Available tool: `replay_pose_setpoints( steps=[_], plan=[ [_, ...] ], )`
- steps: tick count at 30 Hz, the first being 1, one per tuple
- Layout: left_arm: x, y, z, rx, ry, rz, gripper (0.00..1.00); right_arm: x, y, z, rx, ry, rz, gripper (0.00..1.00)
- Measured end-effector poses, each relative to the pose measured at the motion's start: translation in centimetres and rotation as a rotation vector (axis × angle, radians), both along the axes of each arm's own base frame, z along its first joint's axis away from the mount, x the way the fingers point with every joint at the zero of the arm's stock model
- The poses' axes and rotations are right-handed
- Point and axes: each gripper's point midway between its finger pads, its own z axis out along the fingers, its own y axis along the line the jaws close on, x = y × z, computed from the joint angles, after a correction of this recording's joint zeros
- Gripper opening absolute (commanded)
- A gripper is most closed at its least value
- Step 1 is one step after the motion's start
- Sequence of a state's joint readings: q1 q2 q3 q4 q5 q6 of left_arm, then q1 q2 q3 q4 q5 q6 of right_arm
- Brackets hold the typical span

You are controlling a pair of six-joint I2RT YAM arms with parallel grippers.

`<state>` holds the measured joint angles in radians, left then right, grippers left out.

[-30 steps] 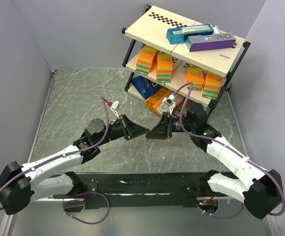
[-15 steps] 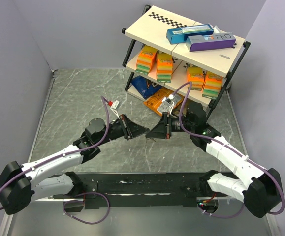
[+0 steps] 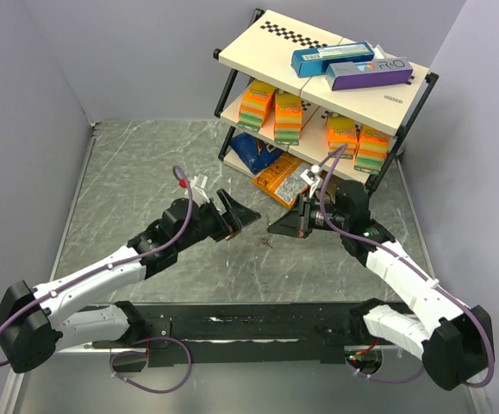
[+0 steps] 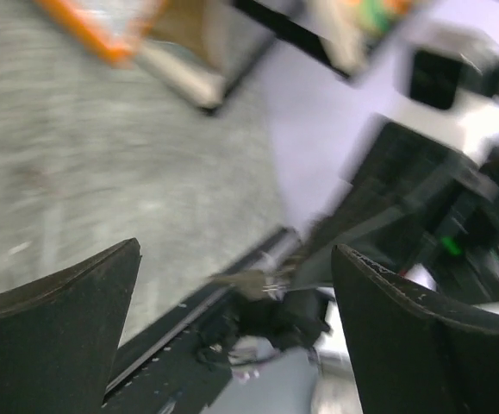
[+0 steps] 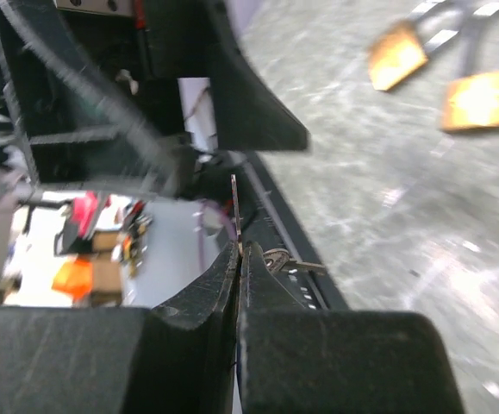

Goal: Unlock with the key

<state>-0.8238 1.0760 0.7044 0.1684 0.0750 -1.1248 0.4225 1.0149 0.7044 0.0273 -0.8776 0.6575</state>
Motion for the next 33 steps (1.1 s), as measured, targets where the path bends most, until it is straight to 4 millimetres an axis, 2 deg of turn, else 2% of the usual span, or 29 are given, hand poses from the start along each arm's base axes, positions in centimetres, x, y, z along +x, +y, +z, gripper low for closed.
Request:
replay_pose_setpoints(
  steps=[3, 11, 16, 20, 26, 33],
  plan=[
    [1.2, 1.4, -2.7, 0.093, 0.114, 0.117, 0.98, 0.5, -1.3, -0.8, -0.033, 0.004, -0.061, 0.00],
    [3.1, 3.9, -13.3, 0.477, 0.432, 0.289, 0.96, 0.3, -2.4, -0.7, -0.065, -0.044, -0.106, 0.00],
    [4.1, 5.3, -17.7, 0.621, 0.536, 0.317, 0.96, 0.3, -2.4, -0.8, -0.069, -0.050, -0.107, 0.00],
    [5.5, 5.7, -19.7, 0.712, 0.569, 0.314, 0.97, 0.2, -2.5, -0.7, -0.072, -0.059, -0.107, 0.00],
    [8.1, 5.0, -21.3, 0.811, 0.546, 0.282, 0.99, 0.3, -2.6, -0.9, -0.082, -0.058, -0.108, 0.00],
    [11.1, 5.0, -21.5, 0.894, 0.498, 0.266, 0.99, 0.7, -2.5, -1.0, -0.092, -0.052, -0.105, 0.00]
  ],
)
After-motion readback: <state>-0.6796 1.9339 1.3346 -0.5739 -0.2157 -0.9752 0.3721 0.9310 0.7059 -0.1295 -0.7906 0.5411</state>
